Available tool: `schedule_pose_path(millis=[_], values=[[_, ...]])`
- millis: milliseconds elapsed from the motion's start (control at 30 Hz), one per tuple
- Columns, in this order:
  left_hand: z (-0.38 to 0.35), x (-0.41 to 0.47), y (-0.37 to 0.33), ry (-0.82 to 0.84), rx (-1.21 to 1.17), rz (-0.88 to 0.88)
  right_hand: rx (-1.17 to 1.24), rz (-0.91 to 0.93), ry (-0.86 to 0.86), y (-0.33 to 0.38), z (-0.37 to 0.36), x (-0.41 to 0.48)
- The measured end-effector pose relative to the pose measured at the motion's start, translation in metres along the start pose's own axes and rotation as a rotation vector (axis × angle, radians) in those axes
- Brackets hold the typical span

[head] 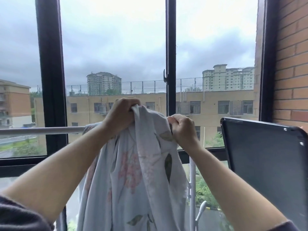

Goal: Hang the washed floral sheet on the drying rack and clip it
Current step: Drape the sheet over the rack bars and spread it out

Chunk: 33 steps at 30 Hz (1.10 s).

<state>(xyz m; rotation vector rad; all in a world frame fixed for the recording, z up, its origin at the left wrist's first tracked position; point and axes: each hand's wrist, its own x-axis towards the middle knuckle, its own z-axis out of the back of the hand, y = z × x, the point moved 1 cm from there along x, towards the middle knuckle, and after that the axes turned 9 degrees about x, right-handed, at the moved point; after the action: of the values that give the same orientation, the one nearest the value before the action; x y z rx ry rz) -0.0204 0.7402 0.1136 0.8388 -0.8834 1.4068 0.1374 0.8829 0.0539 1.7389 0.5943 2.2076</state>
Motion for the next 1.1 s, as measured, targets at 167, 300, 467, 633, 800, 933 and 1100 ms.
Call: schedule_pose_path(millis=[167, 300, 467, 633, 800, 933, 1100], values=[[0.046, -0.035, 0.048, -0.035, 0.026, 0.07, 0.005, -0.025, -0.02, 0.003, -0.005, 0.0], [0.053, -0.055, 0.053, -0.077, 0.095, 0.073, -0.121, -0.072, 0.035, 0.013, -0.018, -0.002], [0.041, -0.065, 0.039, -0.154, 0.059, 0.075, -0.325, 0.063, 0.088, 0.038, -0.029, 0.003], [0.048, -0.064, 0.038, -0.192, 0.078, 0.221, -0.401, 0.134, 0.186, 0.038, -0.031, 0.003], [0.055, -0.056, 0.027, 0.039, 0.093, 0.236, -0.313, -0.177, 0.266, -0.007, 0.003, 0.006], [0.081, -0.034, 0.018, 0.488, -0.199, 0.319, 0.08, -0.273, 0.248, -0.026, 0.019, 0.006], [0.071, -0.003, -0.017, 0.237, -0.149, 0.365, -0.085, -0.086, 0.205, -0.016, 0.034, 0.011]])
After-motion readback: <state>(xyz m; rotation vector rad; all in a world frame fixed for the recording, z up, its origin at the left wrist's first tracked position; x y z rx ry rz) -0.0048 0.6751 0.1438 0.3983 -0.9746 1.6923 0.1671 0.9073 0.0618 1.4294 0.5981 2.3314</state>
